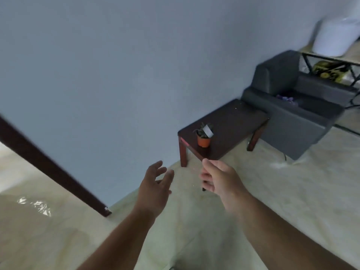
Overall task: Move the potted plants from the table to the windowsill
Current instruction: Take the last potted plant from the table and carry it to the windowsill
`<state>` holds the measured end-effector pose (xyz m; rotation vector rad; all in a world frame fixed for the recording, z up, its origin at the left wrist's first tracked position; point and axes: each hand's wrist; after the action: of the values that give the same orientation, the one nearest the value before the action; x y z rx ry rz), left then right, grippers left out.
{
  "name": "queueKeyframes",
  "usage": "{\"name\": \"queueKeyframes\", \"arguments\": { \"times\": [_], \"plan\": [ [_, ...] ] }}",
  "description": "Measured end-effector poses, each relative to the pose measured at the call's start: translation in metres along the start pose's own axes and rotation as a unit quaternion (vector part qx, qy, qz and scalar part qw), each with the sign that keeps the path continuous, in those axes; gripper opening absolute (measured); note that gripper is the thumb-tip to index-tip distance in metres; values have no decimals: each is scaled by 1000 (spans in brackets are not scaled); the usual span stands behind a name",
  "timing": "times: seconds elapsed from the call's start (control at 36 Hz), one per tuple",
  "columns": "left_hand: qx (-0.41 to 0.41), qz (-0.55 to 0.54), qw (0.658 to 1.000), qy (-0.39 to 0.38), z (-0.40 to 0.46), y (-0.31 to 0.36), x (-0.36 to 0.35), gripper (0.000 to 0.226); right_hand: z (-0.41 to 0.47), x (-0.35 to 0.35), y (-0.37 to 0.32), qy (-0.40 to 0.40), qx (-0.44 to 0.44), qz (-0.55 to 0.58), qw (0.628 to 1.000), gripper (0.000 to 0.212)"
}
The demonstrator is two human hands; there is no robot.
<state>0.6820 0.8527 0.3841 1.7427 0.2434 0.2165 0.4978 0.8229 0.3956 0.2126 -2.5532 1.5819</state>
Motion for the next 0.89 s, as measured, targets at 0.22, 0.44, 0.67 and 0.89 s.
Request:
{"name": "queueKeyframes", "arguments": {
  "times": [0.22,0.44,0.67,0.89],
  "plan": [
    [70,-62,995,-30,113,-24,-51,41,97,35,-12,53,-59,-33,996,23],
    [100,-69,992,-46,197,-24,-80,43,171,57,-38,99,-89,-60,989,22],
    [127,-79,988,-30,262,-31,-115,43,249,79,-58,93,-118,-55,987,15],
    [142,-49,988,40,326,-56,-169,34,366,120,-50,45,-140,-72,986,12]
  ]
}}
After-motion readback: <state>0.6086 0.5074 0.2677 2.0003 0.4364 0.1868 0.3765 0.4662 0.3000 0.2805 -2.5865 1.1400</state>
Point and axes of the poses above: each hand's wrist, its own z-axis towards the middle knuckle, its own x-axis out of the back of the hand, y = z × x, and after that the axes turned 15 degrees about -z, right-handed
